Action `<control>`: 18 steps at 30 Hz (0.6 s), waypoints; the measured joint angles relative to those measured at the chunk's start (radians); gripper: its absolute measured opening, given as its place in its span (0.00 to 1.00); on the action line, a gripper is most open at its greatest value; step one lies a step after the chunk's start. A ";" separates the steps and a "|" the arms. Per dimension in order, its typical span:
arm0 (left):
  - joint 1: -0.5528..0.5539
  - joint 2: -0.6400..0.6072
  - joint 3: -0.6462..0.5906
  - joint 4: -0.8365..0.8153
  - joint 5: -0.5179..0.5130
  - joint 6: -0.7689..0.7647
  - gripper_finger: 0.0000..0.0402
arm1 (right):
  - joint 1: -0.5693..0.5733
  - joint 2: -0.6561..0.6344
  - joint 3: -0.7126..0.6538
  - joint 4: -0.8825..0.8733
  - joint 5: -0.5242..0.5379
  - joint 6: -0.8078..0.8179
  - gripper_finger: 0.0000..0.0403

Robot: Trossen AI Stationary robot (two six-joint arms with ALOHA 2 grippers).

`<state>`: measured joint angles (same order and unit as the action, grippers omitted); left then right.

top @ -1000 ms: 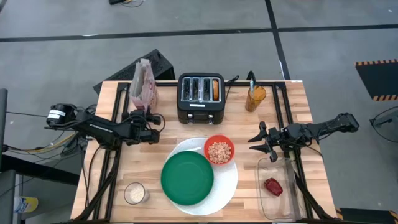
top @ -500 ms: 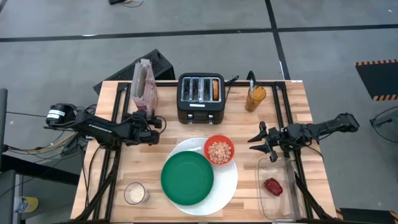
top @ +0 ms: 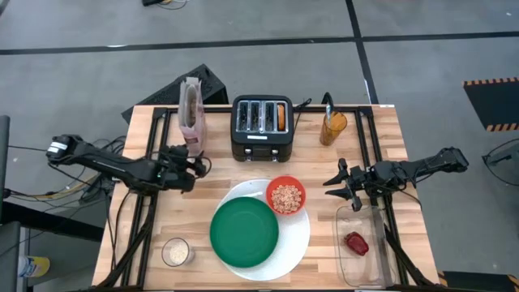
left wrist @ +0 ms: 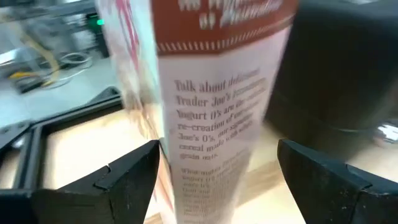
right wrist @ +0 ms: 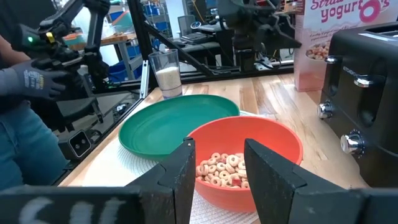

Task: Arrange a breakfast setting
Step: Pour the cereal from the cereal box into the orange bowl

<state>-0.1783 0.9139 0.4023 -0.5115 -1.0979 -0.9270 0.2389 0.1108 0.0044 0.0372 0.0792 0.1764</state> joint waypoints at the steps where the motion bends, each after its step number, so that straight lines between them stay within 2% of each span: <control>1: -0.008 -0.030 0.000 -0.001 0.005 0.030 0.78 | 0.000 0.000 0.000 0.000 0.000 0.000 0.39; 10: -0.015 -0.221 0.001 -0.009 0.041 0.184 0.78 | 0.000 0.000 0.000 0.000 0.000 0.000 0.39; 18: -0.015 -0.299 0.001 -0.089 0.172 0.166 0.78 | 0.000 0.000 0.000 0.000 0.000 0.000 0.39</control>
<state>-0.1929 0.6147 0.4030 -0.6004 -0.9257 -0.7612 0.2387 0.1107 0.0044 0.0372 0.0792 0.1764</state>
